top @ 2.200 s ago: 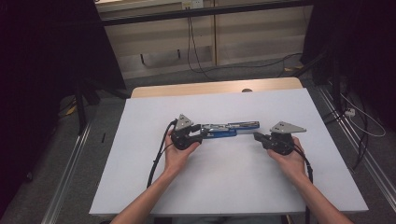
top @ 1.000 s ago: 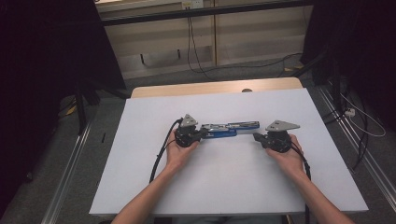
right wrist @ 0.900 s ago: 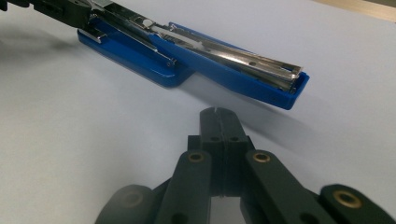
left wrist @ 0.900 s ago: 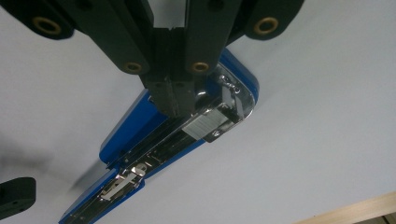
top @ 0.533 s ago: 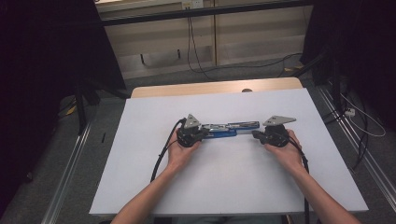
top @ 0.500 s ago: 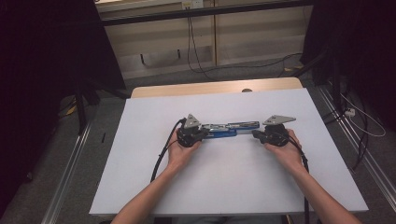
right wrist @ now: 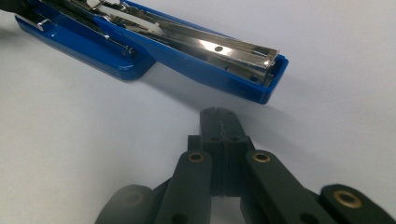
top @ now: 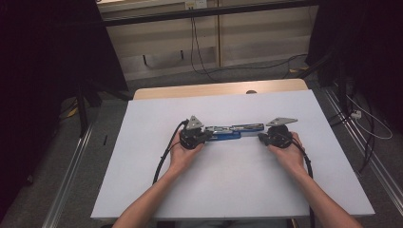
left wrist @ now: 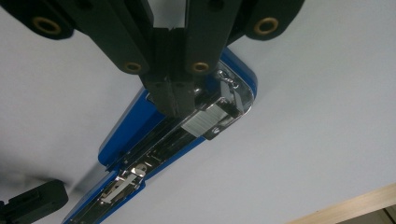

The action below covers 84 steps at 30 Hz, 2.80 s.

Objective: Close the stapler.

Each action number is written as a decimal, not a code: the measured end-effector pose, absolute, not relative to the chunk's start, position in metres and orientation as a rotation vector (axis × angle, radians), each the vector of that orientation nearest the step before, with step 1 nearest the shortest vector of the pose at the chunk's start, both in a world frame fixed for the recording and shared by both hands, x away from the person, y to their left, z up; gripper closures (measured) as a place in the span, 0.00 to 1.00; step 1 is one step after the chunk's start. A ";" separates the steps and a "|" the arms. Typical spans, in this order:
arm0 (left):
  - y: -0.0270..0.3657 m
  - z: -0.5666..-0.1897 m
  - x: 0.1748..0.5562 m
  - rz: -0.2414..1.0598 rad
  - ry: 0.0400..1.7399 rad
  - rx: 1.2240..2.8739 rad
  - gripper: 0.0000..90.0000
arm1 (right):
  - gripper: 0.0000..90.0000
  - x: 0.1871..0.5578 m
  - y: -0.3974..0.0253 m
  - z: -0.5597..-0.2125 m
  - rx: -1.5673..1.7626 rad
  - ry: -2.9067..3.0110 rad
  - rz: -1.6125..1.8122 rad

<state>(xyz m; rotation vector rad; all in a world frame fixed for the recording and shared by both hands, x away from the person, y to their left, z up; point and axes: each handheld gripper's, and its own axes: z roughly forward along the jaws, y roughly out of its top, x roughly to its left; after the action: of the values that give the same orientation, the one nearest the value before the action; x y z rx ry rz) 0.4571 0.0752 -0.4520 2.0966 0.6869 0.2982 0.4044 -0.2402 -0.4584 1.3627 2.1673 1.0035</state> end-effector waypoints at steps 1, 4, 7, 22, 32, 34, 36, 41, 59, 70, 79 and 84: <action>0.075 -0.452 0.457 0.296 0.689 2.094 1.00 | 1.00 0.405 -0.241 -0.459 1.367 2.165 1.008; 0.076 -0.452 0.457 0.302 0.683 2.101 1.00 | 1.00 0.406 -0.242 -0.459 1.374 2.157 1.008; 0.076 -0.452 0.457 0.300 0.684 2.097 1.00 | 1.00 0.408 -0.242 -0.460 1.380 2.146 1.009; 0.075 -0.452 0.456 0.310 0.682 2.100 1.00 | 1.00 0.414 -0.239 -0.459 1.374 2.152 0.998; 0.075 -0.452 0.456 0.320 0.681 2.097 1.00 | 1.00 0.414 -0.239 -0.460 1.373 2.147 1.003; 0.075 -0.452 0.456 0.328 0.677 2.101 1.00 | 1.00 0.414 -0.239 -0.460 1.374 2.145 1.003; 0.075 -0.452 0.456 0.330 0.674 2.099 1.00 | 1.00 0.414 -0.239 -0.460 1.377 2.145 1.004; 0.074 -0.453 0.455 0.329 0.675 2.098 1.00 | 1.00 0.414 -0.239 -0.460 1.373 2.140 1.002; 0.075 -0.453 0.455 0.331 0.673 2.095 1.00 | 1.00 0.414 -0.240 -0.458 1.341 2.092 1.043; 0.075 -0.453 0.453 0.341 0.674 2.094 1.00 | 1.00 0.414 -0.239 -0.458 1.326 2.069 1.095; 0.076 -0.454 0.453 0.323 0.680 2.080 1.00 | 1.00 0.413 -0.235 -0.456 1.287 2.067 1.131; 0.076 -0.454 0.453 0.328 0.684 2.076 0.99 | 1.00 0.412 -0.236 -0.455 1.278 2.060 1.145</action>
<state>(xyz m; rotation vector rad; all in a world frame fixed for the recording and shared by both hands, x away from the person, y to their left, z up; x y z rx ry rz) 0.4534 0.0760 -0.4545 2.0759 0.6842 0.3278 0.4123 -0.2356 -0.4549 1.2776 2.0599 1.1454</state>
